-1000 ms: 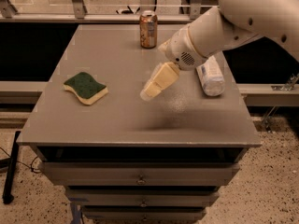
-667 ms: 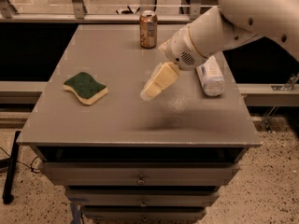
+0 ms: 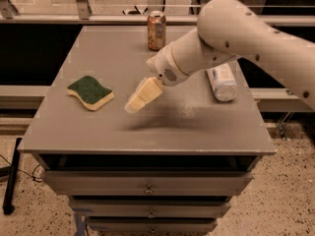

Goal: Move sponge near blue plastic bottle

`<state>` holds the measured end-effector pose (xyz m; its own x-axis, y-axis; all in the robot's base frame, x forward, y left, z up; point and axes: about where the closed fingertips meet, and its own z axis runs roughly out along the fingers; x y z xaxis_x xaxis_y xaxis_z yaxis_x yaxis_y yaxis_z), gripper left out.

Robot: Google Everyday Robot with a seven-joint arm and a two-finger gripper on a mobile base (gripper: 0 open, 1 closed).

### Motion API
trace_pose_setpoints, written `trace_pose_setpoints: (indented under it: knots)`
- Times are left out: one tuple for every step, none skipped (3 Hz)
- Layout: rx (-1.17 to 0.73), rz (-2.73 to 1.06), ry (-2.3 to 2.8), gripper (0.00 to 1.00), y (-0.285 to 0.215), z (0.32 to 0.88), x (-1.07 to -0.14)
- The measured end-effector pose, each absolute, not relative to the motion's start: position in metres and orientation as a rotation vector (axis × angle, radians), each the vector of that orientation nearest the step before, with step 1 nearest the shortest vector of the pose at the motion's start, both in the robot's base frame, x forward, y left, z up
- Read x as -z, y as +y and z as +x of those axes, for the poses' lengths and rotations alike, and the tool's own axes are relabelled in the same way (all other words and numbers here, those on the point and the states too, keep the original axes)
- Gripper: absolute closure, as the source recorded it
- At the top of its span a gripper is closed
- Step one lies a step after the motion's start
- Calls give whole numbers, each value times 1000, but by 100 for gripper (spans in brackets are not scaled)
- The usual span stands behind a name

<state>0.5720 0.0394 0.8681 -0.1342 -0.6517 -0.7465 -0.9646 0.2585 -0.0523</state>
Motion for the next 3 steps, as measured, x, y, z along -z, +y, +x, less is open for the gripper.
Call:
trace_pose_setpoints:
  knots:
    - [-623, -1441, 1868, 0, 68, 585, -848]
    - [-649, -1413, 1874, 0, 93, 595, -827]
    - [-709, -1382, 1866, 0, 117, 601, -819]
